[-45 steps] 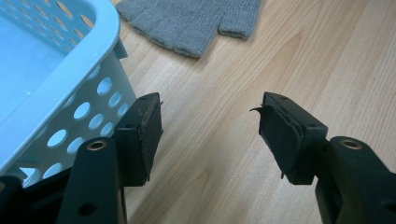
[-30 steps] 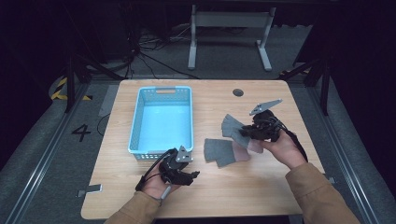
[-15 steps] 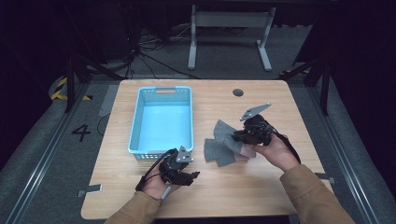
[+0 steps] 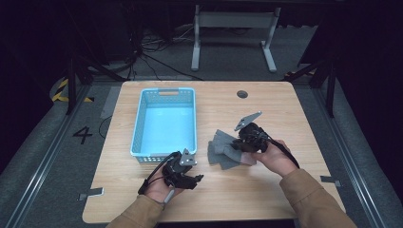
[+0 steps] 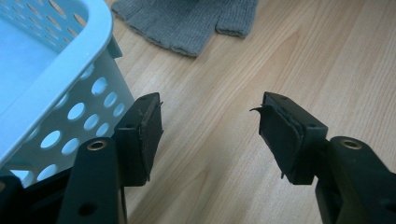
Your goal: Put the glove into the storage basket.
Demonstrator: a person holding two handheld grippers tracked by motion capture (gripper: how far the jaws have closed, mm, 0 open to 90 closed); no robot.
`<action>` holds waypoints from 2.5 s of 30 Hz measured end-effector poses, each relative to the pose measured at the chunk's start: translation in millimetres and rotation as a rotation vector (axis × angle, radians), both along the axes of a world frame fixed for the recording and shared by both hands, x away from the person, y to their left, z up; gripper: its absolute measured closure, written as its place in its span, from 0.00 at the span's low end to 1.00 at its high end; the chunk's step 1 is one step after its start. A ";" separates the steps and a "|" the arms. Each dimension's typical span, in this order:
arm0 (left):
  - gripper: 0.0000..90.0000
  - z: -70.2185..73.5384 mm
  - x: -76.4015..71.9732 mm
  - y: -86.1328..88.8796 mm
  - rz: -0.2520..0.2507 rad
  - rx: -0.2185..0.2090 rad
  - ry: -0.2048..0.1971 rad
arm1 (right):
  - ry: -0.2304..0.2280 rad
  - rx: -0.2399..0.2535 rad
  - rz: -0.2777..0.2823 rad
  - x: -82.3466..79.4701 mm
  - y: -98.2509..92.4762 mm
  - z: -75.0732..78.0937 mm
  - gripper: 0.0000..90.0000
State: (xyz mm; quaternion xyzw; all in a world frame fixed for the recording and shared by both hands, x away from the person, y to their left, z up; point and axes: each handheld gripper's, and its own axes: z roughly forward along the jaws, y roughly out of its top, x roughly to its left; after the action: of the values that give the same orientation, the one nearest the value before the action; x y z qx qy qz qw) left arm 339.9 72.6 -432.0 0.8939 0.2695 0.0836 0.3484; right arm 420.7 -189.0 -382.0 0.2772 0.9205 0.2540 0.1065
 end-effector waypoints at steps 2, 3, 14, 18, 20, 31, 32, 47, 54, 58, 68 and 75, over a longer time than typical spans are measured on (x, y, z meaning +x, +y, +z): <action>0.44 0.0 0.0 0.0 -0.001 0.000 0.000 | 0.003 -0.009 0.006 -0.5 2.6 -3.5 0.92; 0.44 0.0 0.0 0.0 -0.001 0.000 0.000 | 0.002 -0.018 0.010 -0.4 3.6 -5.4 0.92; 0.45 -0.3 0.1 -0.3 -0.003 0.002 0.001 | 0.007 -0.057 0.040 -2.5 13.8 -19.0 0.92; 0.47 -0.3 0.0 -0.7 -0.008 0.001 0.006 | 0.013 -0.066 0.044 -3.1 16.5 -22.3 0.92; 0.49 -0.2 0.0 -1.1 -0.009 -0.001 0.014 | 0.009 -0.071 0.050 -2.7 17.1 -23.9 0.92; 0.64 1.5 2.1 -1.3 -0.030 -0.057 0.085 | 0.023 -0.054 0.040 -4.1 17.6 -30.2 0.85; 0.64 1.2 2.6 -1.6 -0.036 -0.069 0.093 | 0.020 -0.044 0.040 -4.5 17.0 -29.9 0.85; 0.75 0.8 6.2 -17.3 -0.001 -0.089 0.097 | -0.065 0.095 -0.098 -42.4 -35.2 -8.2 0.76; 0.72 -2.9 11.9 -26.4 0.074 -0.078 0.096 | -0.054 0.146 -0.156 -61.5 -58.8 -9.5 0.71; 0.71 -4.7 11.6 -29.2 0.085 -0.051 0.043 | -0.025 0.147 -0.184 -68.2 -65.7 -16.0 0.68; 0.67 -12.5 13.3 -39.4 0.098 0.004 0.026 | 0.016 0.115 -0.206 -71.5 -68.6 -31.4 0.66; 0.67 -17.0 16.3 -46.8 0.109 0.028 0.014 | 0.003 0.059 -0.197 -70.0 -64.5 -40.0 0.69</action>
State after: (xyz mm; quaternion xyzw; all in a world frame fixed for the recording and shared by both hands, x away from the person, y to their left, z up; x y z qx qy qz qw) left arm 356.2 25.8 -449.0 0.8832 0.3190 0.0999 0.3291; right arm 350.8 -253.5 -421.9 0.3697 0.8812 0.2687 0.1213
